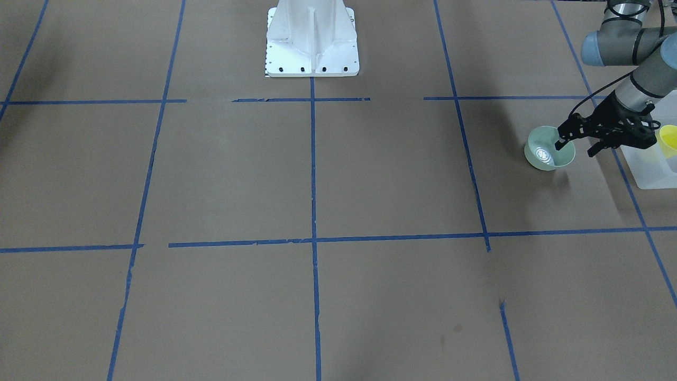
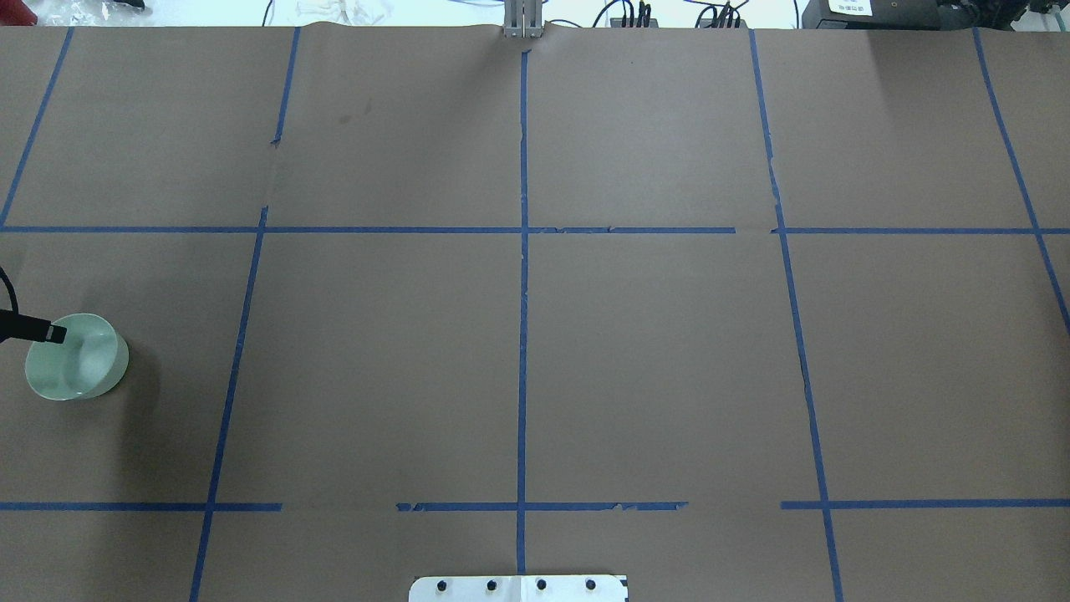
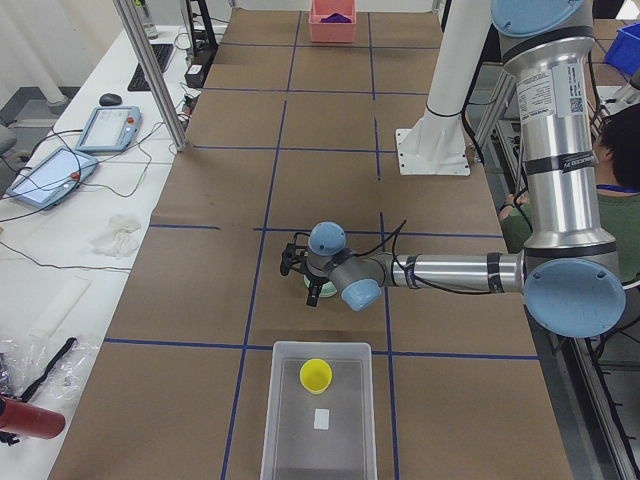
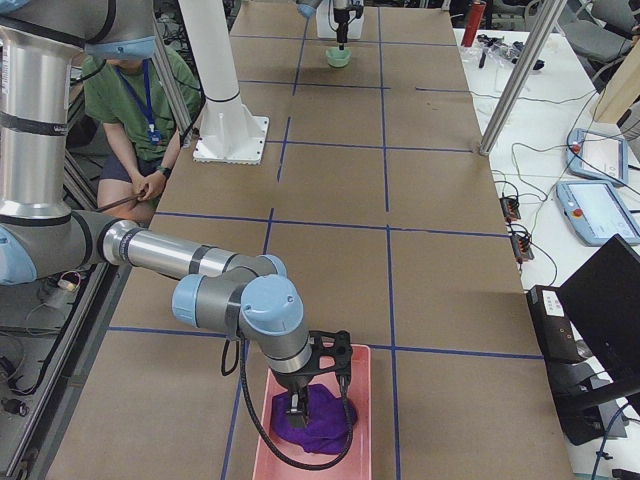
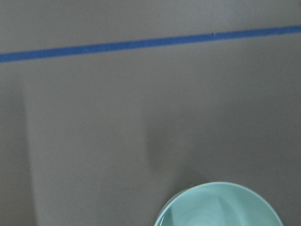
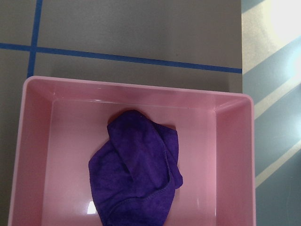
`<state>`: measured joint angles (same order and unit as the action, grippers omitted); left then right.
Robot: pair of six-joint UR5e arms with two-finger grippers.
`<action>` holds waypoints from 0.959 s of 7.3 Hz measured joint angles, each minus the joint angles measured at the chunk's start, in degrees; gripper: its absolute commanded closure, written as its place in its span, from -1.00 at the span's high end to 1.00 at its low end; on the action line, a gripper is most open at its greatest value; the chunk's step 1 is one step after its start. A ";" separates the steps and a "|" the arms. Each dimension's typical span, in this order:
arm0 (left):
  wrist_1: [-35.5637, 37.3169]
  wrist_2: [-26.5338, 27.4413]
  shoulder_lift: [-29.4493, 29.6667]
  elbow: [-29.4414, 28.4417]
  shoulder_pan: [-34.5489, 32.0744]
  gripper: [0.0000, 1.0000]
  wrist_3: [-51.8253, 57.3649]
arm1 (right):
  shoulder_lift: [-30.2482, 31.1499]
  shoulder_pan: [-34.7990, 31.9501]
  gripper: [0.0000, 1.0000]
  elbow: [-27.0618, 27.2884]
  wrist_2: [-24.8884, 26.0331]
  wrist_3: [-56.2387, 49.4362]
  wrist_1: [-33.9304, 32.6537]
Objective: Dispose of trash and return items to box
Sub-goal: 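Reach the left gripper to the pale green bowl and grasp its rim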
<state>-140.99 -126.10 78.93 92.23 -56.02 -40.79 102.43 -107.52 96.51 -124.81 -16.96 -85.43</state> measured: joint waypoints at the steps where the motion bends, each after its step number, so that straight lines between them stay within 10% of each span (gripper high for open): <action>1: 0.01 0.31 0.00 -0.63 0.68 0.22 0.02 | -0.02 0.44 1.00 0.67 -1.32 0.32 -0.04; 3: 0.01 0.48 0.00 -1.36 1.62 -0.86 0.03 | -0.04 2.93 1.00 3.45 -3.38 4.89 -0.08; 7: 0.24 0.23 -0.94 0.01 1.74 -1.00 0.53 | -0.12 7.32 1.00 7.02 -9.83 12.92 0.19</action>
<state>-140.75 -125.87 77.99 92.23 -54.28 -40.26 102.32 -100.20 103.54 -134.64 -4.04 -85.24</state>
